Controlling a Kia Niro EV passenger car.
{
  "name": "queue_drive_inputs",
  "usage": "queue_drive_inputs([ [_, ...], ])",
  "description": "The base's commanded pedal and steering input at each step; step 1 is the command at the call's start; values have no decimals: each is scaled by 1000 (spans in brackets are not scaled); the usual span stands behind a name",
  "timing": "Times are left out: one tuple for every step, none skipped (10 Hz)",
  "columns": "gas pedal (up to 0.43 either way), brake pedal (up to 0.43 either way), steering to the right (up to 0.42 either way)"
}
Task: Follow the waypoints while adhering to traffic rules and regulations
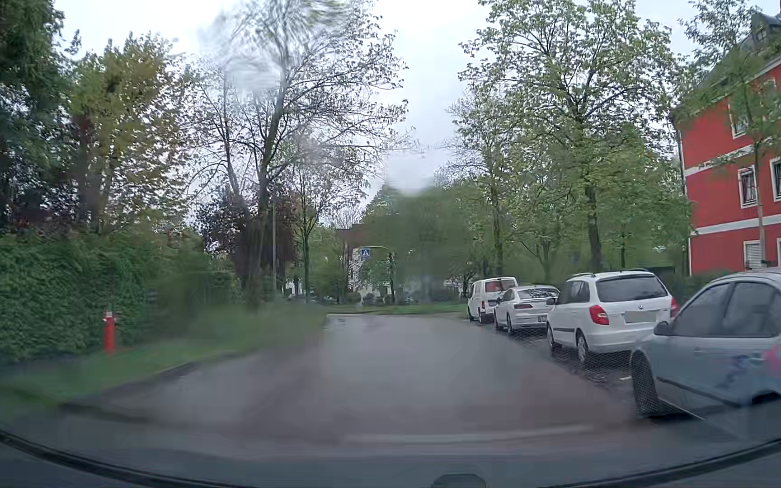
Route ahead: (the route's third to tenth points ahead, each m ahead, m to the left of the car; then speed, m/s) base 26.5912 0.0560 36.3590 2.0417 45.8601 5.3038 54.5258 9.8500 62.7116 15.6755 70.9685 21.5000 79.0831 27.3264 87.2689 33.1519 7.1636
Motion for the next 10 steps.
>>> queue_drive_inputs([
  [79,0,16],
  [79,0,16],
  [79,0,15],
  [67,0,13],
  [67,0,13],
  [67,0,12],
  [67,0,12],
  [67,0,12],
  [67,0,12],
  [59,0,12],
])
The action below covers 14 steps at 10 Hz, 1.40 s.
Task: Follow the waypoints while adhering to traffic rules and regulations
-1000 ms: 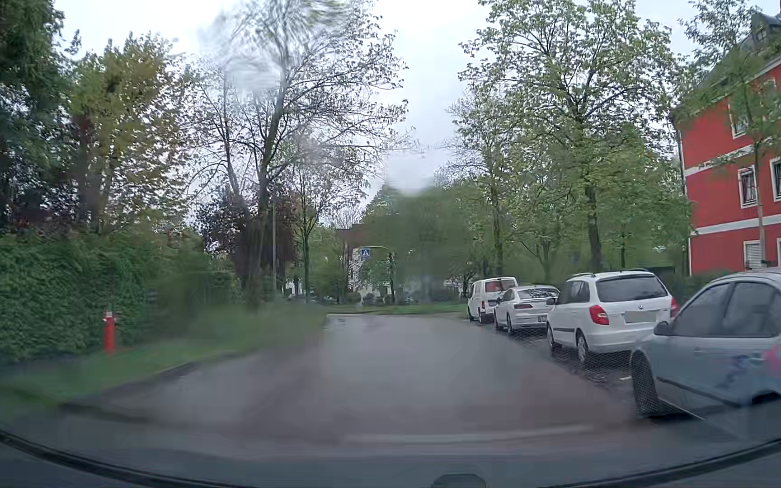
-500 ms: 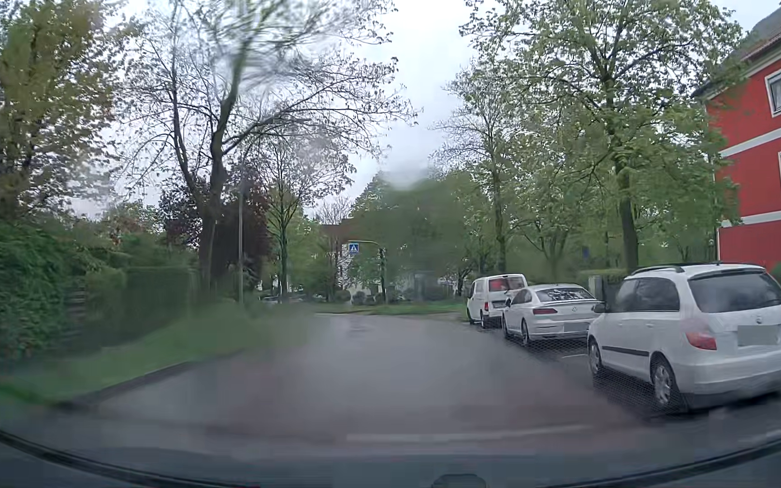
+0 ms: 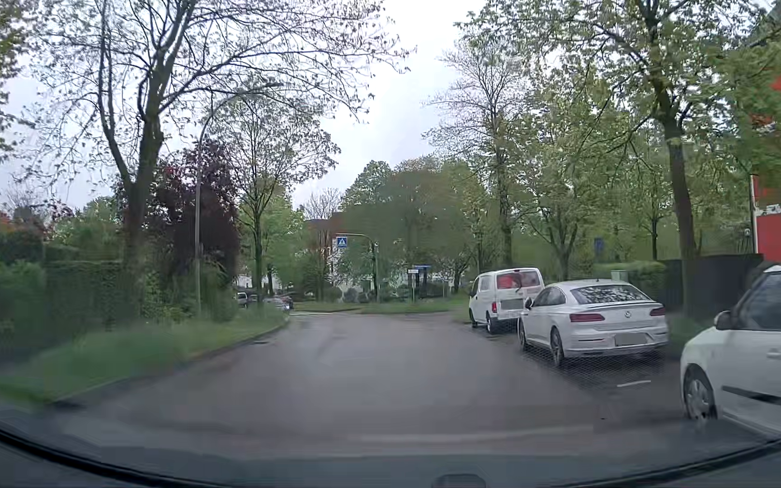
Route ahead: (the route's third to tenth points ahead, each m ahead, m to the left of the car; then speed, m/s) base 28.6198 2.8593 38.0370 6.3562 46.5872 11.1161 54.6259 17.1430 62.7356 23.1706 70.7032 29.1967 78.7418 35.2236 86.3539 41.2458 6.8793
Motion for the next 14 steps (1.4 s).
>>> queue_drive_inputs([
  [59,0,11],
  [59,0,11],
  [47,0,11],
  [47,0,9],
  [47,0,4],
  [47,0,1],
  [47,0,1],
  [47,0,1],
  [39,0,0],
  [39,0,0],
  [28,0,-2],
  [28,0,-6],
  [28,0,-14],
  [28,0,-18],
])
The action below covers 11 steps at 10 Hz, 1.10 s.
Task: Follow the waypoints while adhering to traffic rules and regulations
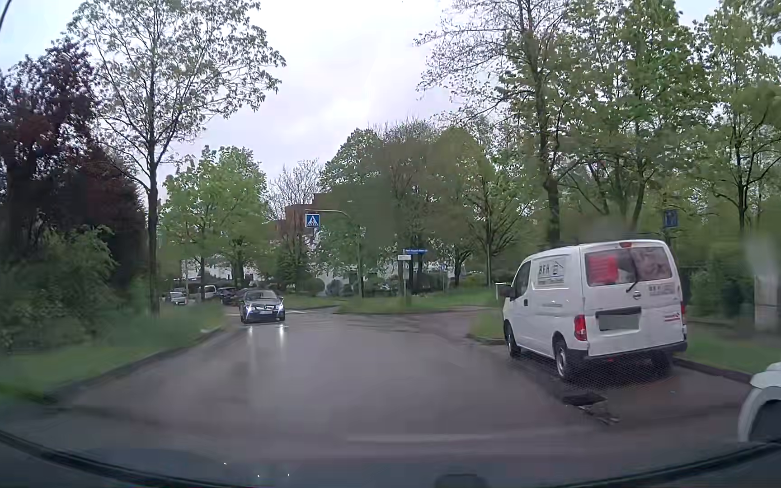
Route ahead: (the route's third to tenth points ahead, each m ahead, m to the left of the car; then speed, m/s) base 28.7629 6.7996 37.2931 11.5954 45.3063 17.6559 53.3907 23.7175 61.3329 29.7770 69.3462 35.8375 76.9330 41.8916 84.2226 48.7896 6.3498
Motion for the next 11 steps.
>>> queue_drive_inputs([
  [28,0,-20],
  [28,0,-21],
  [28,0,-23],
  [28,0,-24],
  [39,0,-26],
  [47,0,-27],
  [47,0,-28],
  [47,0,-30],
  [59,0,-32],
  [59,0,-36],
  [59,0,-43],
])
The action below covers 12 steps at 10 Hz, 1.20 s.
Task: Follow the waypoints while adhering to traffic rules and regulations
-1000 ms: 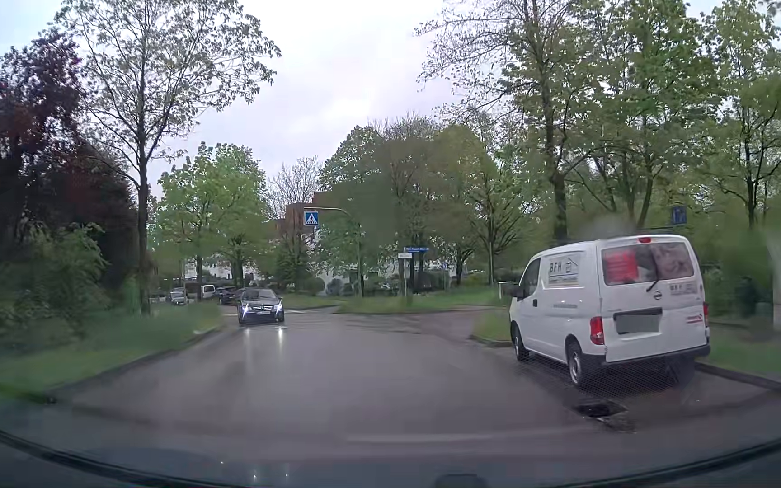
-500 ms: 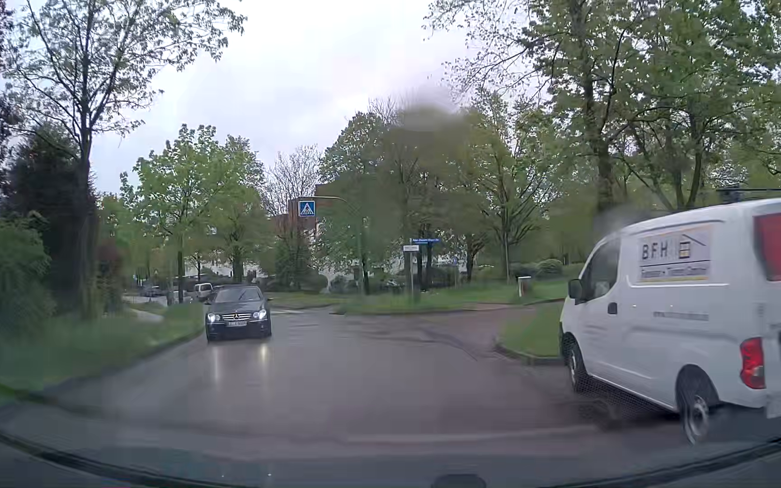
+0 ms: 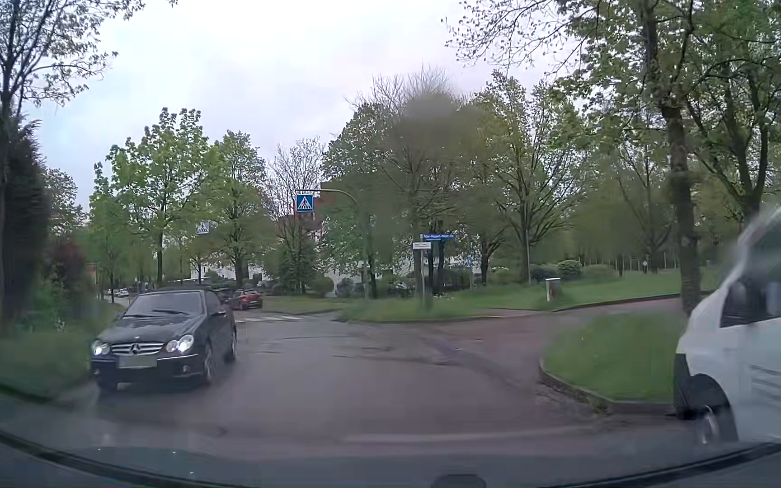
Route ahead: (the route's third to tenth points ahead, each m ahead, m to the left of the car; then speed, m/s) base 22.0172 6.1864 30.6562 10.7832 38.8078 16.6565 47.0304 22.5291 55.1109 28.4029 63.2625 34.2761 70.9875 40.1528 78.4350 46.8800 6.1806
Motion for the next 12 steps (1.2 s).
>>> queue_drive_inputs([
  [59,0,-52],
  [59,0,-59],
  [59,0,-65],
  [59,0,-72],
  [59,0,-76],
  [59,0,-81],
  [59,0,-86],
  [59,0,-91],
  [59,0,-90],
  [59,0,-90],
  [59,0,-90],
  [59,0,-89],
])
